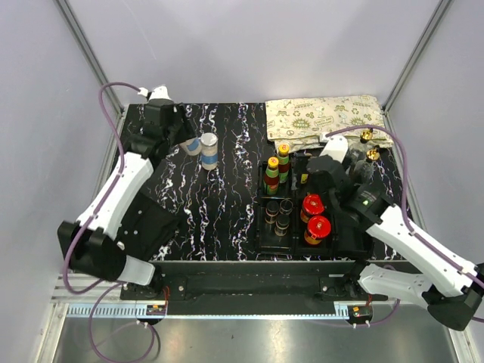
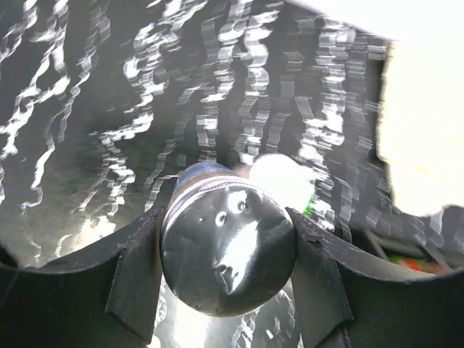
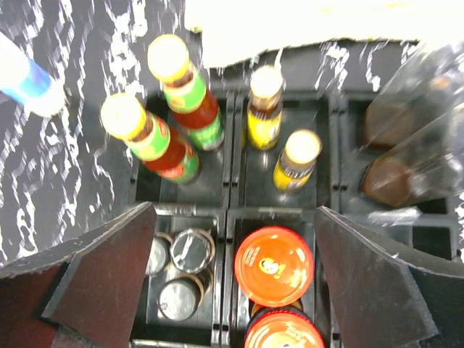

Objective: Organize the condiment bottles
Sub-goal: Pick up the bottle from the center of the board, then place the bottle in the storage box.

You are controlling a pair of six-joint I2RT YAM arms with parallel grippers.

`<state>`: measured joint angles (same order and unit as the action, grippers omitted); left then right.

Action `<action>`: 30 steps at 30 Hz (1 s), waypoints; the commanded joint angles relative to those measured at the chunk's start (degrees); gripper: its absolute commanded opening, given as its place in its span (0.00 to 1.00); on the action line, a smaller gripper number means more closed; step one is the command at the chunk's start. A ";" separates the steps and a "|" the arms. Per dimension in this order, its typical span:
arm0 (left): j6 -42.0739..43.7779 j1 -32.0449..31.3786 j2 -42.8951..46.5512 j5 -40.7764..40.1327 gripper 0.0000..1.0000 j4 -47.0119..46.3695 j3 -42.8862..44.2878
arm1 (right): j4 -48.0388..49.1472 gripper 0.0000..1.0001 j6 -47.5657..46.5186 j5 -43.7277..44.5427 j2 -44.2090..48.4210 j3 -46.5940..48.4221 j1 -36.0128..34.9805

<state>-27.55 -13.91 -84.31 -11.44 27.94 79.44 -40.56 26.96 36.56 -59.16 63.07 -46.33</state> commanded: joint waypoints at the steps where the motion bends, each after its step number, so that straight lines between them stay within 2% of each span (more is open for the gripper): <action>1: 3.29 -7.43 9.07 2.48 0.00 -0.79 -1.91 | 0.83 1.00 -3.05 4.49 3.07 5.21 1.32; 7: 2.68 -18.68 18.91 5.64 0.00 -0.61 -5.17 | 0.48 1.00 -6.82 7.21 5.19 9.08 2.55; 15: 4.69 -30.10 17.96 7.75 0.00 -0.96 -0.17 | 0.39 1.00 -8.50 13.52 9.05 13.04 3.08; 23: 11.90 -43.63 4.79 8.01 0.00 -1.75 11.67 | 0.65 1.00 -9.64 22.06 11.69 16.29 3.08; 30: 17.96 -50.51 -12.07 13.28 0.00 -2.81 26.19 | 3.37 1.00 -13.33 25.32 14.86 22.35 3.08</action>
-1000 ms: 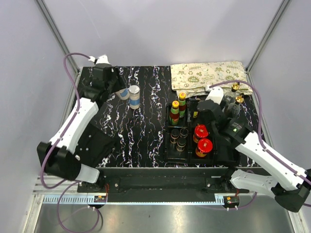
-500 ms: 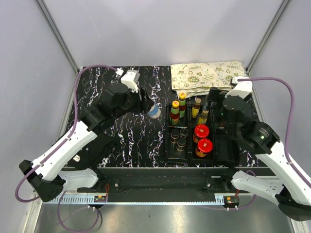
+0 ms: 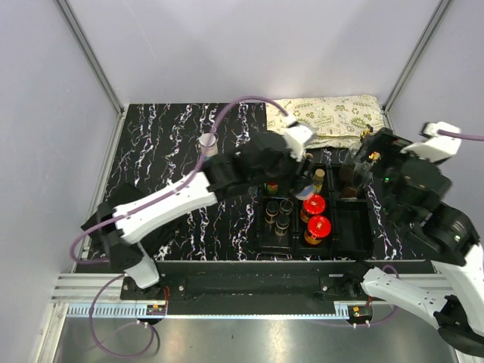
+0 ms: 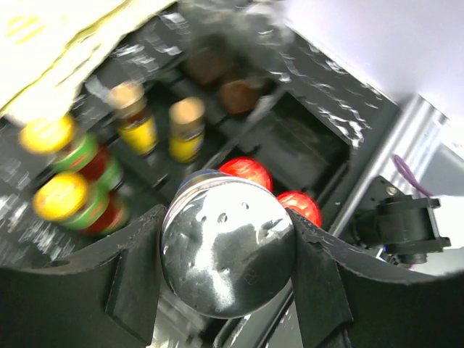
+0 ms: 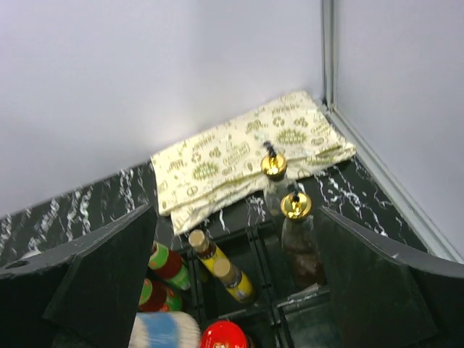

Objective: Organize the condiment bottles
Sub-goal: Place the bottle in the storage box.

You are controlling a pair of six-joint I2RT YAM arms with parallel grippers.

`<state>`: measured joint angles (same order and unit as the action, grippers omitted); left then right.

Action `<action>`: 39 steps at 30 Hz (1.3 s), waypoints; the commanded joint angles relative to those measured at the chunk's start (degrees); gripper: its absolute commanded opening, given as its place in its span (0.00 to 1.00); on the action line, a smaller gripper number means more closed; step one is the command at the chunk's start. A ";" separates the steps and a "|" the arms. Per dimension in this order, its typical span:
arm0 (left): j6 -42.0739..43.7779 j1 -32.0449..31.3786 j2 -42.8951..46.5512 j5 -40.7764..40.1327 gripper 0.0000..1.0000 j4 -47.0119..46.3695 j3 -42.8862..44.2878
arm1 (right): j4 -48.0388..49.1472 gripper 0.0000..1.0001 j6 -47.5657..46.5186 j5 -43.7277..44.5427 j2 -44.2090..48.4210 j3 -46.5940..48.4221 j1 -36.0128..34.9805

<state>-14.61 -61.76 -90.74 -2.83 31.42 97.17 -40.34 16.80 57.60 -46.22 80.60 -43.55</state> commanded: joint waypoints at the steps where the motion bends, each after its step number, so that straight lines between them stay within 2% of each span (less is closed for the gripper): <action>1: 5.90 -3.10 -7.07 5.37 0.00 -6.37 11.26 | 3.42 1.00 -3.61 4.27 2.01 5.53 0.31; 7: 6.61 -5.04 -16.48 11.96 0.00 -9.96 19.19 | 5.61 1.00 -7.30 3.66 1.30 12.30 0.31; 15: 8.28 -6.53 -24.57 15.84 0.00 -16.12 21.93 | 8.35 1.00 -11.08 -1.88 -0.45 17.93 0.31; 23: 11.79 -8.03 -32.48 13.56 0.00 -17.44 27.10 | 8.26 1.00 -10.65 -5.75 0.86 16.79 0.31; 26: 13.72 -8.99 -34.32 10.32 0.00 -17.01 27.90 | 7.91 1.00 -9.86 -6.10 1.74 15.38 0.31; 35: 17.07 -10.57 -39.33 3.37 0.05 -15.69 29.66 | 5.80 1.00 -7.40 -6.98 3.76 12.31 0.31; 39: 17.51 -10.75 -42.40 0.55 0.10 -14.90 31.59 | 4.22 1.00 -6.17 -6.98 4.82 11.25 0.31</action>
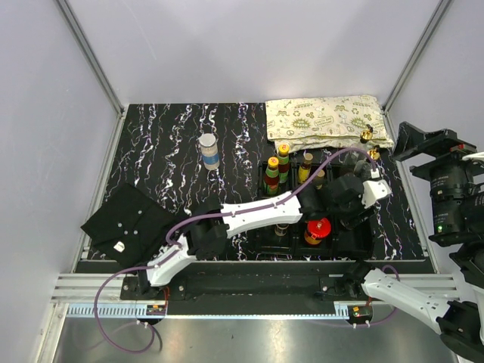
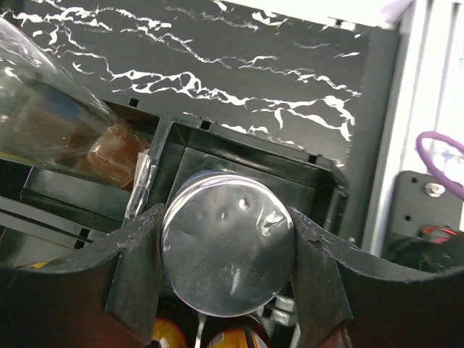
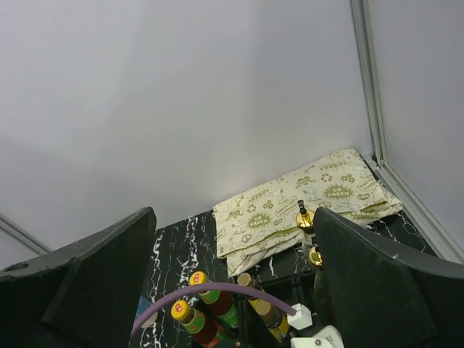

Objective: Organize the condiment bottles
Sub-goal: Place the bottle in the storage box.

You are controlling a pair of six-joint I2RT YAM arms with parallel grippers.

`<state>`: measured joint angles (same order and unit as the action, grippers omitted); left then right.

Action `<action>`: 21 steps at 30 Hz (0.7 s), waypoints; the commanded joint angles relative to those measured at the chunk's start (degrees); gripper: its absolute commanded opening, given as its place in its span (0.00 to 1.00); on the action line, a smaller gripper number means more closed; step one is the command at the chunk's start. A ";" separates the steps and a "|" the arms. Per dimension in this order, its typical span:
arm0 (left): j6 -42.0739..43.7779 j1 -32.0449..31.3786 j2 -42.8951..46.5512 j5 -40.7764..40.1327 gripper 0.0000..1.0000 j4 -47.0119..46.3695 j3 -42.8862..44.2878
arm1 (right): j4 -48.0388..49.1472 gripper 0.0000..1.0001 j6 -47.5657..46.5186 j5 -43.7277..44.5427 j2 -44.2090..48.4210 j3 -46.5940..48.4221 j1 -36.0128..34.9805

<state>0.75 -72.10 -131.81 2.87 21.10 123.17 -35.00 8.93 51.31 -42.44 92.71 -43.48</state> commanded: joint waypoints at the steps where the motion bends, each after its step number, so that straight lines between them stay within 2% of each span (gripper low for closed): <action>1: 2.06 -0.41 -1.78 -5.68 0.13 -4.41 6.19 | -1.29 1.00 1.79 -0.60 1.30 -1.03 0.33; 7: 1.53 -0.41 -4.24 -9.99 0.21 -3.97 7.34 | -2.44 1.00 2.76 -0.68 2.09 -2.00 0.24; 10: 1.27 -0.41 -5.04 -11.05 0.32 -4.05 7.61 | -2.79 1.00 2.94 -0.68 2.36 -2.18 0.24; 11: 1.09 -0.41 -5.30 -11.13 0.42 -4.14 7.69 | -2.96 1.00 3.02 -0.60 2.53 -2.27 0.24; 12: 1.00 -0.33 -5.39 -11.22 0.46 -4.14 7.69 | -3.05 1.00 3.02 -0.51 2.45 -2.35 0.24; 14: 1.00 -0.33 -5.21 -11.31 0.59 -4.23 7.61 | -3.23 1.00 3.11 -0.51 2.71 -2.35 0.24; 15: 0.92 -0.33 -4.95 -11.22 0.72 -4.23 7.52 | -3.40 1.00 3.11 -0.42 2.71 -2.35 0.33; 17: 1.18 -0.33 -3.73 -11.31 0.87 -5.01 7.35 | -3.75 1.00 3.20 -0.33 2.80 -2.18 0.33; 18: 1.35 -0.33 -3.11 -11.49 0.99 -5.37 6.91 | -3.76 1.00 3.46 -0.25 2.88 -2.09 0.24; 21: 1.88 -0.33 -0.12 -11.49 0.99 -7.47 4.63 | -4.46 1.00 3.99 -0.16 3.23 -2.09 0.24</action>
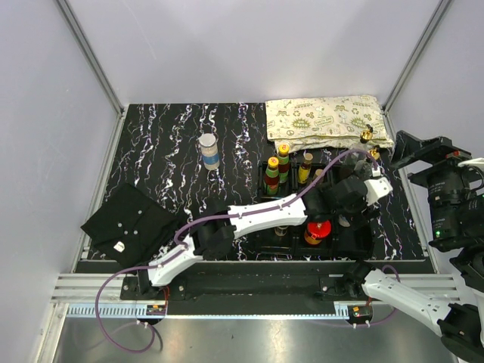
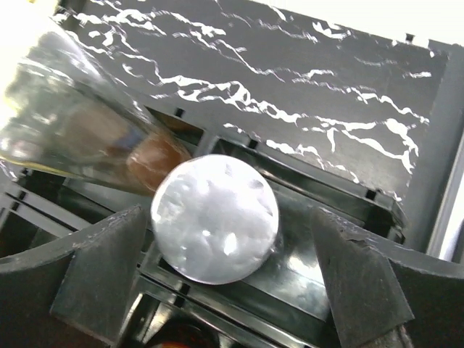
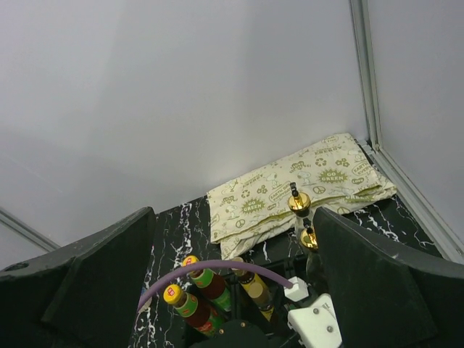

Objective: Organize the condiment bottles
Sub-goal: Place the bottle in the storage box, then pick up the bottle from the center of the board.

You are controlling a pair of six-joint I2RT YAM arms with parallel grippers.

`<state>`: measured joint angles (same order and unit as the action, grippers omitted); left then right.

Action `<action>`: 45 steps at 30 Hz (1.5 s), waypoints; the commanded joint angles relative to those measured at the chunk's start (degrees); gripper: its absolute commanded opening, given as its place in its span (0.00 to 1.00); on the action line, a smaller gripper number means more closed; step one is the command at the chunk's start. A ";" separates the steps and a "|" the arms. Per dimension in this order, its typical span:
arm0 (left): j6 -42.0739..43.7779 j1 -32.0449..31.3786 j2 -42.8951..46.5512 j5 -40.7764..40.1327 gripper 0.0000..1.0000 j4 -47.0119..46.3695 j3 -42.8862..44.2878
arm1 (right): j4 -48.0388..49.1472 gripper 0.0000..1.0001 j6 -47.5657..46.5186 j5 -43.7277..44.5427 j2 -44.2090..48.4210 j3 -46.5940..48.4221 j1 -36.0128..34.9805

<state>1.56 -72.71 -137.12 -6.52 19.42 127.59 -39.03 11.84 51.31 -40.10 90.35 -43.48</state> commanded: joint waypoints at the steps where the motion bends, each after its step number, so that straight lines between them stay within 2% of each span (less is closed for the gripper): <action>1: 1.16 0.29 6.07 -2.09 0.99 -6.84 -0.32 | -0.52 1.00 1.08 0.37 0.98 0.44 0.24; 11: 0.64 0.20 17.40 -0.86 0.99 -7.73 -8.13 | -4.39 1.00 2.75 2.13 -1.04 2.03 0.33; 17: -1.03 0.11 24.87 -4.11 0.99 -7.03 -13.40 | -5.88 1.00 2.40 1.69 -1.74 3.61 0.24; 26: -3.22 0.20 40.87 -13.86 0.99 -4.05 -26.16 | -10.54 1.00 5.56 -4.28 -5.78 5.10 0.24; 34: -4.46 0.29 55.72 -27.12 0.99 -1.58 -40.29 | -10.63 1.00 6.10 -9.64 -12.62 8.09 0.24; 40: -7.53 3.00 64.33 -33.37 0.99 0.88 -47.42 | -9.49 1.00 6.01 -14.92 -18.61 9.85 0.24; 43: -11.12 7.91 69.17 -31.37 0.99 1.94 -51.11 | -7.65 1.00 5.74 -17.03 -20.54 10.20 0.24; 45: -13.07 13.10 72.67 -27.24 0.99 1.94 -53.40 | -5.72 1.00 5.31 -19.22 -22.47 10.20 0.33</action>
<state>-6.13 -66.52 -71.31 -34.85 21.43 77.58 -49.01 17.67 36.86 -60.42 98.28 -43.44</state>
